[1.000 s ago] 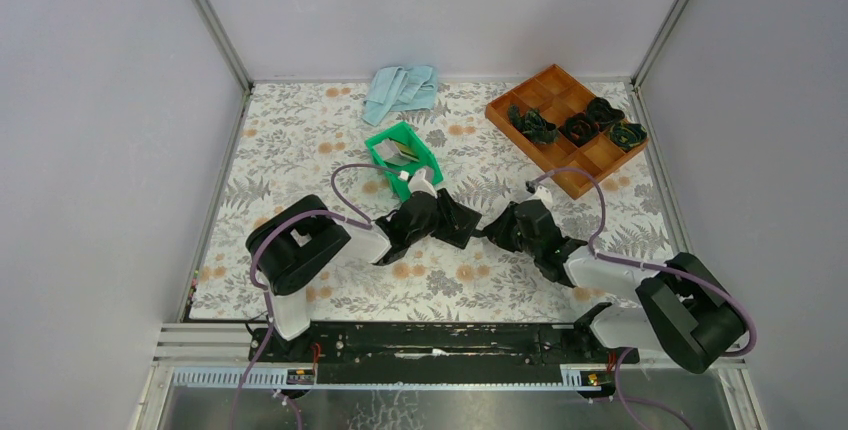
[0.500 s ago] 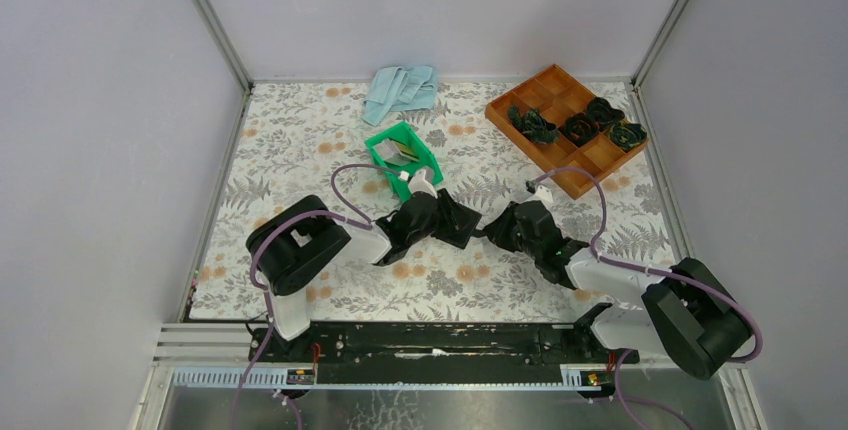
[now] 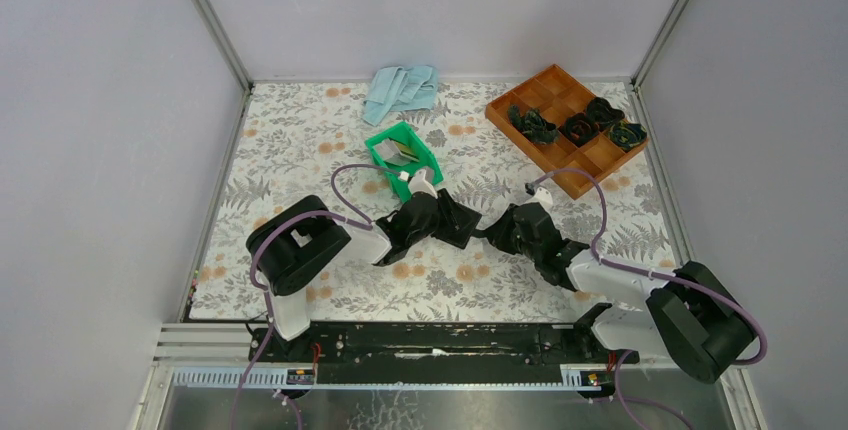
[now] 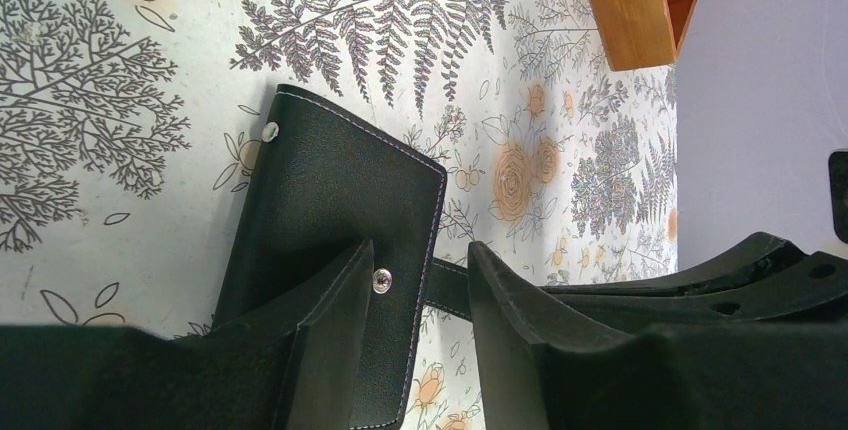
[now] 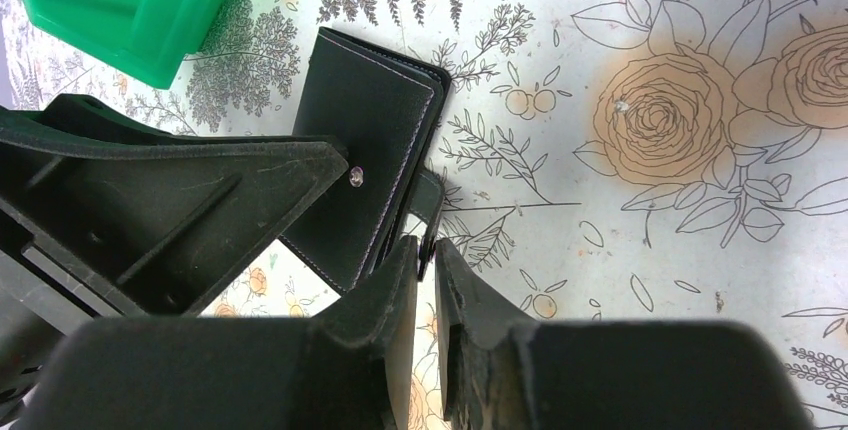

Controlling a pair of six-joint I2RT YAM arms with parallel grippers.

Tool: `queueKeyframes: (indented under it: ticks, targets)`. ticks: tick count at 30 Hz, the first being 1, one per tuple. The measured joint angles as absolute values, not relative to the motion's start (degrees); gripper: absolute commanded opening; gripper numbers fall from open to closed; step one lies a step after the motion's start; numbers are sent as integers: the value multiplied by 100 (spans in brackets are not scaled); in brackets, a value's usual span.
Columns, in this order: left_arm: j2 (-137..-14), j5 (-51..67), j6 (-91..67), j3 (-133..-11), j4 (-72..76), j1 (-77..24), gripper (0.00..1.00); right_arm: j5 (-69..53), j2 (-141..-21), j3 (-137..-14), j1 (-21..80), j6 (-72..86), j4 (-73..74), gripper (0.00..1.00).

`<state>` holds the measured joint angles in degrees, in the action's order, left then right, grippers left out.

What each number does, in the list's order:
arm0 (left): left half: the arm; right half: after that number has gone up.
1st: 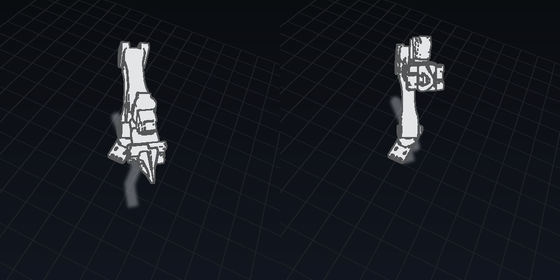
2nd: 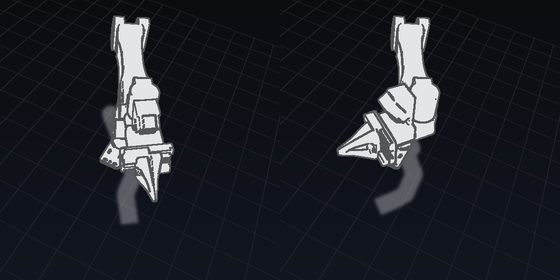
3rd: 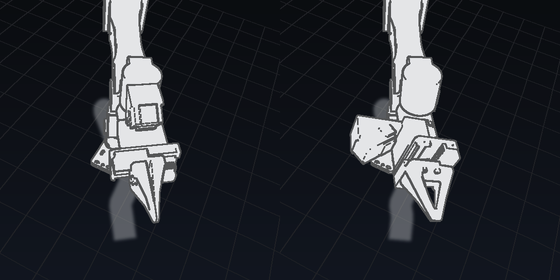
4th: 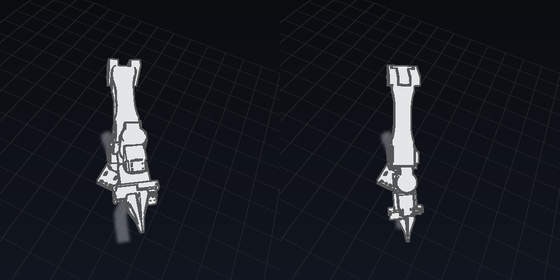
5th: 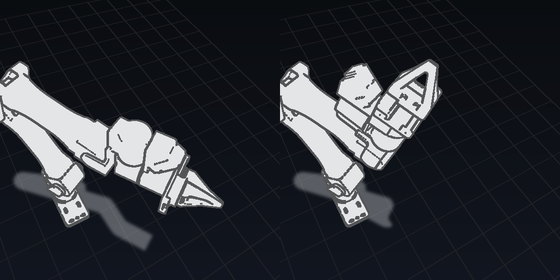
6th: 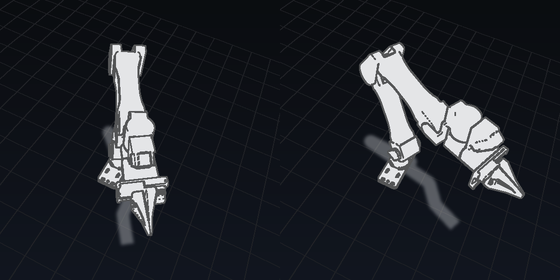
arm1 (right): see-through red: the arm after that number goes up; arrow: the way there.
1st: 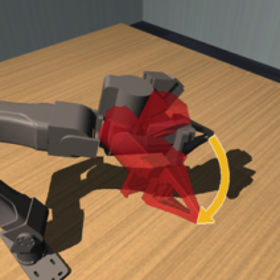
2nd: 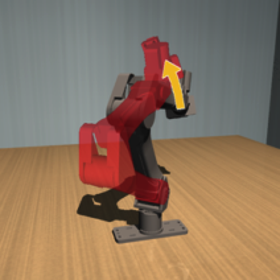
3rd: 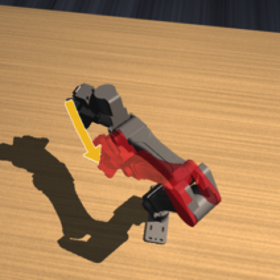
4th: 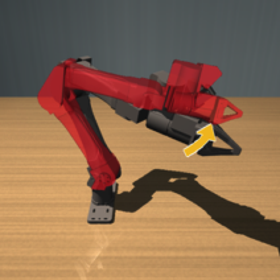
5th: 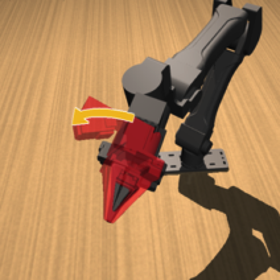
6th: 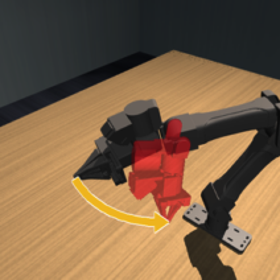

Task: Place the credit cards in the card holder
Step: Close the card holder at the center of the board.

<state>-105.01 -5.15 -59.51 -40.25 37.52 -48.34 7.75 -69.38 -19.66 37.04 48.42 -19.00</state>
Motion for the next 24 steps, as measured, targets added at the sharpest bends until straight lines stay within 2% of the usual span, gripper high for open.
queueKeyframes:
  ticks: [5, 17, 24]
  targets:
    - [-10492, -526, -5953, -4025, 3739, -4840, 48, 825, -6853, -1968, 3730, 4842, -1835, 18]
    - [-10449, -556, -5959, -4025, 3677, -4851, 53, 860, -6890, -2073, 3756, 4827, -1737, 4]
    - [-10283, -652, -5951, -4025, 3385, -4856, 55, 908, -6949, -2226, 3765, 4705, -1579, 2]
